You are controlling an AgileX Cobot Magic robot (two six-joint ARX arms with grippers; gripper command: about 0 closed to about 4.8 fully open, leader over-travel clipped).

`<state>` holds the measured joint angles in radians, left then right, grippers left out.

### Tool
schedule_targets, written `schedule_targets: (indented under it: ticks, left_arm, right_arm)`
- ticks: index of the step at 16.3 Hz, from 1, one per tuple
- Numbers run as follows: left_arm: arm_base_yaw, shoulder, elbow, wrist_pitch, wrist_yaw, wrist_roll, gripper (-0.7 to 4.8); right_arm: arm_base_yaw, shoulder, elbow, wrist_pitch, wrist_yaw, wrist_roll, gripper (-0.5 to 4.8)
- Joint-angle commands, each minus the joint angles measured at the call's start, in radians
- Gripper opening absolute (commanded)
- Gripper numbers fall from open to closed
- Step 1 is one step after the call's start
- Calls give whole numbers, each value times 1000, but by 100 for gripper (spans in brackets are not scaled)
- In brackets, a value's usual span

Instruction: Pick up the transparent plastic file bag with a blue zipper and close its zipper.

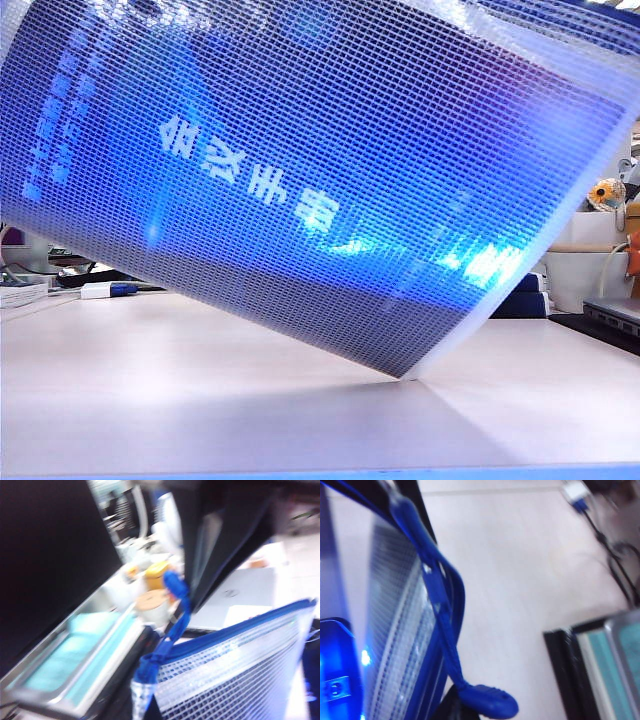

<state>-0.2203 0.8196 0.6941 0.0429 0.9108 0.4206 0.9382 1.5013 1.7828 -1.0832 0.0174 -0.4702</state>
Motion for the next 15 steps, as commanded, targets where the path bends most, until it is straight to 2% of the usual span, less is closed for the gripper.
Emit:
schedule_targets:
  ticks: [1, 2, 4, 7, 8, 9, 10, 12, 13, 15]
  left_arm:
    - [9, -1, 6, 19, 82, 20, -6]
    - [10, -1, 6, 19, 216, 20, -6]
    - [11, -1, 6, 18, 220, 16, -6]
    - [11, -1, 6, 18, 61, 16, -6]
    - [21, -1, 5, 17, -21, 16, -6]
    - [29, -1, 5, 16, -42, 16, -6]
    - [63, -1, 5, 13, -105, 16, -6]
    - [78, -1, 5, -8, -145, 15, -6]
    - [79, -1, 5, -40, -219, 18, -6]
    - [79, -1, 5, -70, -219, 18, -6]
  right_arm:
    - [-16, -6, 3, -35, 164, 29, -1]
    - [-33, -6, 3, -15, 161, 37, -1]
    - [-39, -6, 3, -8, 161, 51, -1]
    - [-48, -6, 3, -60, 162, 52, -1]
    - [-58, -6, 3, -104, 168, 82, -1]
    - [-69, -7, 3, -128, 168, 111, -1]
    - [-104, -7, 3, -167, 186, 145, -1]
    - [-130, -7, 3, -187, 257, 181, -1]
    - [-171, -7, 2, -220, 289, 191, -1]
    - [-218, -7, 2, -243, 332, 216, -1]
